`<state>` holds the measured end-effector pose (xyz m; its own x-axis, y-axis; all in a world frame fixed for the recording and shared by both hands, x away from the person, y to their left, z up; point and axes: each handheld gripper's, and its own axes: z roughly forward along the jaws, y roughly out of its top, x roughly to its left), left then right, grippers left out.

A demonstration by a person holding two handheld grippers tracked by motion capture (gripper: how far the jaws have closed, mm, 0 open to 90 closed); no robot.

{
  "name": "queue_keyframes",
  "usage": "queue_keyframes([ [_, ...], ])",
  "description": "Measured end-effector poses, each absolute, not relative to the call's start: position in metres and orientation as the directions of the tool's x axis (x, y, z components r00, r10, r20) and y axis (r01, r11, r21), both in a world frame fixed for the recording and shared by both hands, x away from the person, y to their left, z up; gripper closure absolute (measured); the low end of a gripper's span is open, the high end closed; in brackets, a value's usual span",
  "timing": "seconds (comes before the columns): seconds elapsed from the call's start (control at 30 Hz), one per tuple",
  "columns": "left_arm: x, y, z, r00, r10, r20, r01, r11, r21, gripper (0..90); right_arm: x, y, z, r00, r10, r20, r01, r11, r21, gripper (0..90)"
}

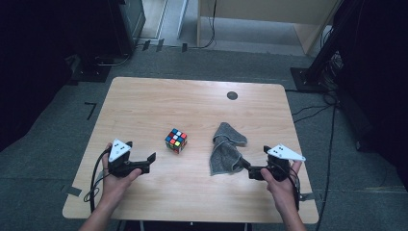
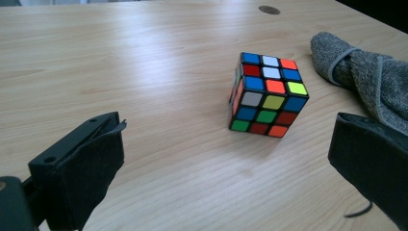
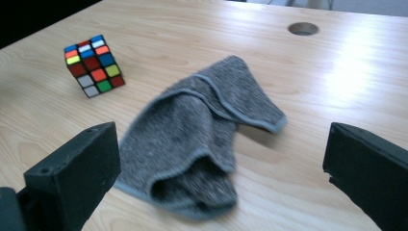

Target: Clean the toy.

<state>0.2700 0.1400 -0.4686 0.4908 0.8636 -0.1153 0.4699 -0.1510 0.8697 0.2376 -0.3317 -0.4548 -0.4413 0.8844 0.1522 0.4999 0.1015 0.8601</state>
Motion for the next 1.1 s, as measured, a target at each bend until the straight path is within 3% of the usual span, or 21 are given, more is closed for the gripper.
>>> queue_keyframes([
  [0.6, 0.23, 0.208, -0.485, 0.386, 0.913, -0.13, 0.503, -0.091, 0.859, 0.0, 0.194, -0.406, -0.484, -0.301, 0.941, 0.155, 0.576, 0.05, 0.816, 0.0],
  [0.9, 0.22, 0.235, -0.503, 0.327, 0.936, -0.127, 0.567, -0.087, 0.819, 0.0, 0.186, -0.429, -0.51, -0.209, 0.968, 0.138, 0.641, 0.029, 0.767, 0.0],
  [1.1, 0.222, 0.24, -0.511, 0.303, 0.948, -0.099, 0.605, -0.111, 0.788, 0.0, 0.186, -0.43, -0.519, -0.195, 0.979, 0.054, 0.671, 0.093, 0.735, 0.0],
])
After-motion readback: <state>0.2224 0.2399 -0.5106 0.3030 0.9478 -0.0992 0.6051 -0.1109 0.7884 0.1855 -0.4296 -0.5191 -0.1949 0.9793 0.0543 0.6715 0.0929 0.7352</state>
